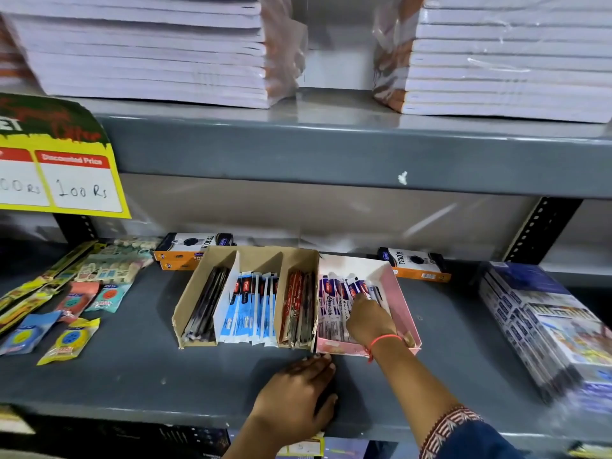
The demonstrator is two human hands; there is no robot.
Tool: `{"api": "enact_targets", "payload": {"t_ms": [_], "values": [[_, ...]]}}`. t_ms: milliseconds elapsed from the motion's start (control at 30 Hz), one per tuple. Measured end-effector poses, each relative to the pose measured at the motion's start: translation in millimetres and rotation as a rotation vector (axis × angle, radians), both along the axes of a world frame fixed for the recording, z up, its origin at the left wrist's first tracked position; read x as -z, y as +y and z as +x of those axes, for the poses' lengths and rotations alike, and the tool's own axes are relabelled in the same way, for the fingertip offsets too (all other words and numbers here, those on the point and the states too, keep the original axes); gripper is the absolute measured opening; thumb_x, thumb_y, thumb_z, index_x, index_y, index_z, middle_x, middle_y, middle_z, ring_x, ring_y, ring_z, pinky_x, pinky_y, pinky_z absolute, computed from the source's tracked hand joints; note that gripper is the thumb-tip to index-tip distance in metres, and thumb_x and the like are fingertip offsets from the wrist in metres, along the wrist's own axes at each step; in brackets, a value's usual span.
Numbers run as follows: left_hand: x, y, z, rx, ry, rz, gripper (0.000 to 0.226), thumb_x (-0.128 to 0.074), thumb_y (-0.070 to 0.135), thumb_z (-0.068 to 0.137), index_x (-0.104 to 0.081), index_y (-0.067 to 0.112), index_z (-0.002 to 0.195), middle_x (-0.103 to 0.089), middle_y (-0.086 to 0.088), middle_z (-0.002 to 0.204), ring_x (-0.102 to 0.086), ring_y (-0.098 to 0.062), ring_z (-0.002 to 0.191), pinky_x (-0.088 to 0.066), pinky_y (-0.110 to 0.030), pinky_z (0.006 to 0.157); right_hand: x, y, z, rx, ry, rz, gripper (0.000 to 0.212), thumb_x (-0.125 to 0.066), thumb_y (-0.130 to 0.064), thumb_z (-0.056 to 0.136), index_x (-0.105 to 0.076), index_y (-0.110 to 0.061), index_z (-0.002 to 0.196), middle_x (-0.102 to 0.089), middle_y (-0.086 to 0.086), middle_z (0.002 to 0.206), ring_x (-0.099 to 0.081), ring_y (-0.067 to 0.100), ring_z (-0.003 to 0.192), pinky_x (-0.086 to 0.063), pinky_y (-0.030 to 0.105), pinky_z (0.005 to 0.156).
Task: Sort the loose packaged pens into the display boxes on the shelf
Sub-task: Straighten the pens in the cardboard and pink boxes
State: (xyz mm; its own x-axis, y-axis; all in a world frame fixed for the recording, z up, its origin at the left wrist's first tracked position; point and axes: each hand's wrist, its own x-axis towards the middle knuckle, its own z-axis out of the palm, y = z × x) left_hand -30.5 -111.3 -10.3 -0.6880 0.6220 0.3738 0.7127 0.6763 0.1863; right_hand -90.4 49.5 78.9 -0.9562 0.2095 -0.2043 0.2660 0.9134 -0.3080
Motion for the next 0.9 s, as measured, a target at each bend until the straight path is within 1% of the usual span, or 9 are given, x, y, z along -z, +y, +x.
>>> {"api": "enact_targets", "payload": {"t_ms": [133, 200, 333, 433, 533, 667, 800, 900], "values": [[0, 2, 0, 0.004, 0.025, -0.008, 0.047, -0.045, 0.045, 0.078, -0.076, 0.019, 0.101, -0.071, 0.003, 0.108, -0.068, -0.012, 0.095, -0.051, -0.021, 0.079, -7, 8, 0, -0.011, 0.037, 0.080, 0.040, -0.035, 0.004, 0.090, -0.041, 0.003, 0.129, -0.060, 0.019, 0.127, -0.060, 0.032, 0.117, -0.051, 0.036, 0.091], [0, 1, 1, 0.001, 0.018, -0.002, 0.047, -0.044, 0.045, 0.078, -0.077, 0.019, 0.100, -0.071, 0.003, 0.108, -0.068, -0.012, 0.095, -0.051, -0.021, 0.079, -10, 12, -4, -0.007, 0.039, 0.107, 0.037, -0.036, 0.003, 0.091, -0.044, 0.003, 0.128, -0.060, 0.019, 0.127, -0.060, 0.032, 0.117, -0.051, 0.035, 0.090], [-2, 1, 2, -0.003, 0.027, 0.006, 0.047, -0.044, 0.047, 0.078, -0.077, 0.021, 0.100, -0.071, 0.005, 0.107, -0.067, -0.009, 0.095, -0.050, -0.019, 0.080, -7, 10, -13, -0.024, 0.001, 0.039, 0.027, -0.047, -0.001, 0.089, -0.058, 0.002, 0.114, -0.065, 0.017, 0.120, -0.063, 0.029, 0.110, -0.050, 0.030, 0.085], [-4, 1, 2, 0.002, 0.032, 0.011, 0.047, -0.044, 0.047, 0.077, -0.077, 0.023, 0.099, -0.071, 0.006, 0.106, -0.067, -0.008, 0.094, -0.049, -0.018, 0.080, -4, 6, -12, -0.019, 0.007, 0.010, 0.022, -0.051, -0.003, 0.089, -0.061, 0.002, 0.109, -0.067, 0.018, 0.115, -0.064, 0.030, 0.108, -0.051, 0.032, 0.087], [-3, 0, 1, 0.003, 0.014, 0.023, 0.047, -0.044, 0.048, 0.076, -0.077, 0.024, 0.100, -0.070, 0.008, 0.108, -0.067, -0.007, 0.094, -0.049, -0.018, 0.081, -8, 8, -10, -0.019, 0.045, 0.041, 0.024, -0.049, -0.006, 0.092, -0.059, 0.000, 0.113, -0.066, 0.018, 0.117, -0.063, 0.031, 0.110, -0.051, 0.035, 0.089], [-2, 0, 2, -0.002, 0.011, 0.027, 0.047, -0.044, 0.049, 0.076, -0.077, 0.025, 0.100, -0.070, 0.009, 0.108, -0.067, -0.006, 0.095, -0.049, -0.017, 0.082, -16, 22, -8, 0.036, 0.111, 0.177, 0.033, -0.038, 0.002, 0.092, -0.057, 0.000, 0.119, -0.067, 0.018, 0.115, -0.065, 0.032, 0.108, -0.055, 0.038, 0.089], [-1, 0, 1, 0.000, 0.005, 0.033, 0.047, -0.045, 0.049, 0.075, -0.077, 0.025, 0.100, -0.070, 0.010, 0.108, -0.067, -0.006, 0.095, -0.049, -0.017, 0.081, -10, 29, -1, 0.034, 0.036, 0.277, 0.033, -0.038, -0.002, 0.096, -0.057, -0.003, 0.122, -0.065, 0.016, 0.121, -0.064, 0.031, 0.112, -0.055, 0.038, 0.091], [1, 1, 0, -0.001, 0.007, 0.028, 0.048, -0.045, 0.050, 0.075, -0.077, 0.025, 0.100, -0.070, 0.010, 0.108, -0.067, -0.006, 0.096, -0.048, -0.017, 0.082, -2, 32, -1, 0.041, -0.002, 0.233, 0.032, -0.040, -0.013, 0.096, -0.058, -0.006, 0.121, -0.065, 0.015, 0.121, -0.064, 0.031, 0.111, -0.054, 0.038, 0.090]]}}
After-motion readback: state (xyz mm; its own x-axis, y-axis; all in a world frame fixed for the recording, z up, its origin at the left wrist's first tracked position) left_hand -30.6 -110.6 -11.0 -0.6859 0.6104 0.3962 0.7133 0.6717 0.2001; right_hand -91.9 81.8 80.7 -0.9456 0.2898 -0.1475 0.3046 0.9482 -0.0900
